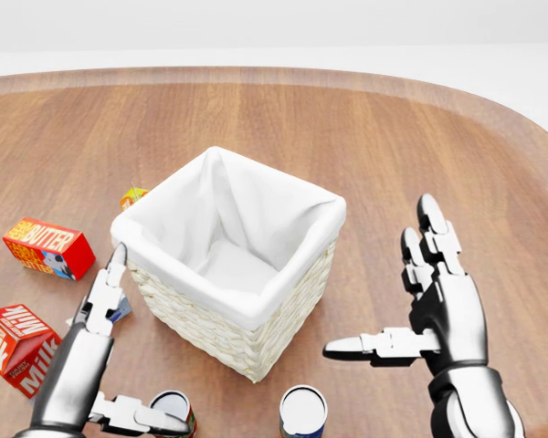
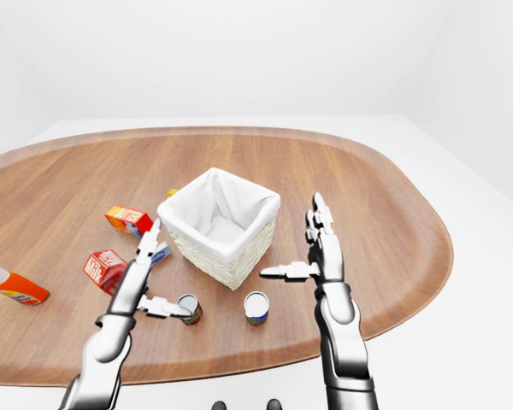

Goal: Pick up the tomato sauce, and put it in the basket.

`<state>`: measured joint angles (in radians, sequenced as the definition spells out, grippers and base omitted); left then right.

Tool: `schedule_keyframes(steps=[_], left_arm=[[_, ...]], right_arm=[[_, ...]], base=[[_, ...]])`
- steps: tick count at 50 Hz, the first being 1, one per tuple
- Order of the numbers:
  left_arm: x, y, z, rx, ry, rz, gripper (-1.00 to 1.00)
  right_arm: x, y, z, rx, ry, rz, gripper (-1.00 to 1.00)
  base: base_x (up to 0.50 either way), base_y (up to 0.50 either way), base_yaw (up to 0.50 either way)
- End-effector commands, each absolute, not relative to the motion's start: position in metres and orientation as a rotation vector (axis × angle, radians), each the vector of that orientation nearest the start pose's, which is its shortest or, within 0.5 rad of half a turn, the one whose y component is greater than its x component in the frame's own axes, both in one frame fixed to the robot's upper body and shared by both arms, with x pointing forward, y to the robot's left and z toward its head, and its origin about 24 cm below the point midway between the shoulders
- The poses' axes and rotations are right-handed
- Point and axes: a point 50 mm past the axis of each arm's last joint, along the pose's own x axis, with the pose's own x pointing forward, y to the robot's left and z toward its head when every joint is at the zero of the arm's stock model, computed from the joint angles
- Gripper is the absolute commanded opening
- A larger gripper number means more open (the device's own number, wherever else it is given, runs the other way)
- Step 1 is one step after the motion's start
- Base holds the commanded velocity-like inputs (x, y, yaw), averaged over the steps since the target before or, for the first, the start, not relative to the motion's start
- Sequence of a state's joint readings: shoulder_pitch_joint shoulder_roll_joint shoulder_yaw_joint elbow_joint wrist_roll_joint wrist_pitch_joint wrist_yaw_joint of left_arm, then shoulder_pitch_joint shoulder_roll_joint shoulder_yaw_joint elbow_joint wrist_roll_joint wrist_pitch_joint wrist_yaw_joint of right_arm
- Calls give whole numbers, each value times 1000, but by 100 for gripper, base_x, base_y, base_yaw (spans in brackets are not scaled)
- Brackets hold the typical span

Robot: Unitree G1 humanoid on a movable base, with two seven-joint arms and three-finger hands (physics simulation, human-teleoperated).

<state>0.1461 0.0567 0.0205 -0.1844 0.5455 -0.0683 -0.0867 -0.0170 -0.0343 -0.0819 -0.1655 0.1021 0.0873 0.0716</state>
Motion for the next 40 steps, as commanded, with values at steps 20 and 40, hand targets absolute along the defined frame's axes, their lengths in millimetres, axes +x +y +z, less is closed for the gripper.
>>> schedule_keyframes(steps=[20, 40], left_arm=[[224, 163, 36, 636, -9, -58, 100], [225, 165, 12, 658, 78, -47, 100]], right_arm=[[256, -169, 74, 56, -90, 7, 100], [257, -169, 73, 56, -84, 6, 100]], base=[[0, 0, 0], [0, 0, 0]])
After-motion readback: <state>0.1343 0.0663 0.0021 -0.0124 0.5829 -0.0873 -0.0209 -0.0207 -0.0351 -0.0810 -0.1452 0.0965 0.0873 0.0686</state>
